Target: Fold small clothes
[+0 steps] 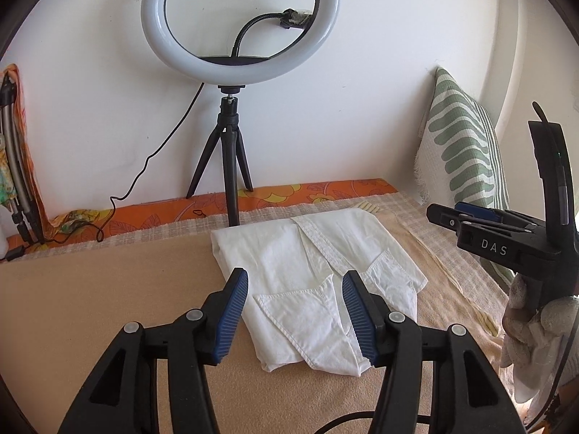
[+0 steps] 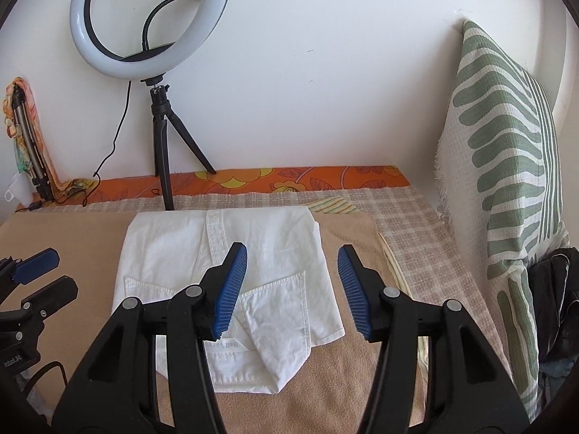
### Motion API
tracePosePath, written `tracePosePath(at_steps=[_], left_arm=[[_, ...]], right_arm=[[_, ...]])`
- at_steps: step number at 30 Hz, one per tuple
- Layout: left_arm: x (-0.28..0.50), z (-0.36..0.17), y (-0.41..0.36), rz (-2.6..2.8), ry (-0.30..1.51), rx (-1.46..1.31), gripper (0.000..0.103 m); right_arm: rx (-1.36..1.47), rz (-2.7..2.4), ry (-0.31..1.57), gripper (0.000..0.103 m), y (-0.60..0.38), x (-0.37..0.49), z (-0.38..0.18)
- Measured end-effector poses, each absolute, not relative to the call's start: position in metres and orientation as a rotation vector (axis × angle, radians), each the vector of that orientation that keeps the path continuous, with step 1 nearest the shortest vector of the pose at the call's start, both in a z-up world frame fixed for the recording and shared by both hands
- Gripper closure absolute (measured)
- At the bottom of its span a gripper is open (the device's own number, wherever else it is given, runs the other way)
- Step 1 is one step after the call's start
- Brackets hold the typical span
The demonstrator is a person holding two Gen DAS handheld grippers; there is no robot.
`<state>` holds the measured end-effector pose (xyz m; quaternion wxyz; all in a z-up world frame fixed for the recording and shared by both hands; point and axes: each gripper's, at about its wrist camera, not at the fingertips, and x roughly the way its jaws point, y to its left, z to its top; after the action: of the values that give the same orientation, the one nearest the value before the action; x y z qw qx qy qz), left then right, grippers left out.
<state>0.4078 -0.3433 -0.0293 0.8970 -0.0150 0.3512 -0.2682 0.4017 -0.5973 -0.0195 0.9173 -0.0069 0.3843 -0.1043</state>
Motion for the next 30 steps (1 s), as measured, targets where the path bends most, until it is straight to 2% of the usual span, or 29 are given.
tracePosePath(at_steps=[10, 16, 19, 21, 24, 30], left_arm=[[0.354, 0.008, -0.319, -0.590, 0.664, -0.030, 0.037], [0.322, 0.022, -0.298, -0.627, 0.662, -0.029, 0.028], [0.305, 0.027, -0.289, -0.639, 0.652, -0.012, 0.019], [0.294, 0.031, -0.283, -0.637, 0.637, 0.008, 0.012], [0.277, 0.033, -0.276, -0.647, 0.622, 0.037, 0.005], [0.257, 0.030, -0.259, -0.642, 0.616, 0.060, 0.000]], right_arm=[[0.005, -0.196, 0.734, 0.048, -0.567, 0.344, 0.022], [-0.018, -0.195, 0.739, 0.036, -0.534, 0.304, 0.034], [-0.013, -0.202, 0.731, 0.032, -0.519, 0.283, 0.040], [-0.020, -0.217, 0.715, 0.020, -0.508, 0.271, 0.043], [-0.037, -0.220, 0.704, 0.017, -0.492, 0.258, 0.044], [-0.012, -0.232, 0.718, 0.017, -0.472, 0.236, 0.038]])
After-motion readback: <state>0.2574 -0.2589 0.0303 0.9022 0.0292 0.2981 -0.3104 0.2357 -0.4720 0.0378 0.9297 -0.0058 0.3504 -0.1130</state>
